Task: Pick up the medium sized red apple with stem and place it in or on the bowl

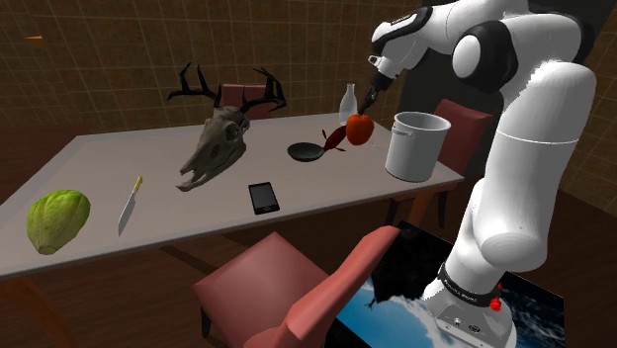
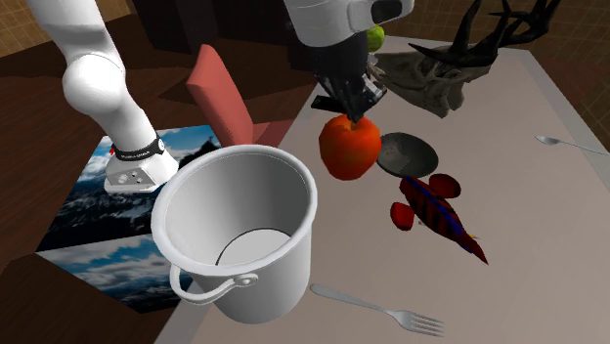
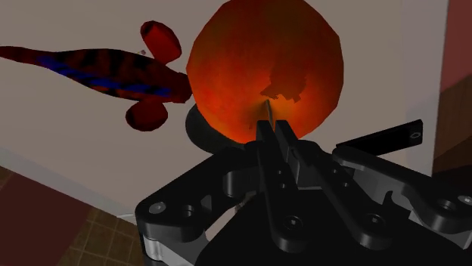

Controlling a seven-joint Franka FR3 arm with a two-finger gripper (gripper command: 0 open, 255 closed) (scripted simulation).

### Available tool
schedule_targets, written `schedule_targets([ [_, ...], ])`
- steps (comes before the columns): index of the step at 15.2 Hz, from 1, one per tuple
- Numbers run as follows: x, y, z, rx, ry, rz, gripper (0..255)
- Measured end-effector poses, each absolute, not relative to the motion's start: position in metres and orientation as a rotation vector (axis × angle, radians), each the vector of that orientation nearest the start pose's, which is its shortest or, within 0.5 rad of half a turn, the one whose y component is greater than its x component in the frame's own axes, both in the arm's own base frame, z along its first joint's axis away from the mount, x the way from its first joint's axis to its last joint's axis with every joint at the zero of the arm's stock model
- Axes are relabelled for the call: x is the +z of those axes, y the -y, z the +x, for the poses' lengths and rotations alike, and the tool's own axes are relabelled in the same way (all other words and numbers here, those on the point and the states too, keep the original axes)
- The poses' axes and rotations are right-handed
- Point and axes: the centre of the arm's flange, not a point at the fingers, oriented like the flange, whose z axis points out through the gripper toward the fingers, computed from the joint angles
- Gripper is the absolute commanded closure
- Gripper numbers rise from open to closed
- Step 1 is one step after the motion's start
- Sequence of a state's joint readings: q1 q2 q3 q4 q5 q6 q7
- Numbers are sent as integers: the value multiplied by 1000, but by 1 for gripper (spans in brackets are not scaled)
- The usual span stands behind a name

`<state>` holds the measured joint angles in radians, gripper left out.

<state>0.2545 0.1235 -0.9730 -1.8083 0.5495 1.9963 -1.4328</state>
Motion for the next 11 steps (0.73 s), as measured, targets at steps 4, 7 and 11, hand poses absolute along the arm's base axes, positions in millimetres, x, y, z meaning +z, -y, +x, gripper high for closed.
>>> schedule_targets([
  [4, 531, 339, 519, -638, 776, -2886, 255],
  [7, 546, 324, 549, -638, 775, -2887, 255],
  [11, 565, 301, 593, -638, 775, -2888, 255],
])
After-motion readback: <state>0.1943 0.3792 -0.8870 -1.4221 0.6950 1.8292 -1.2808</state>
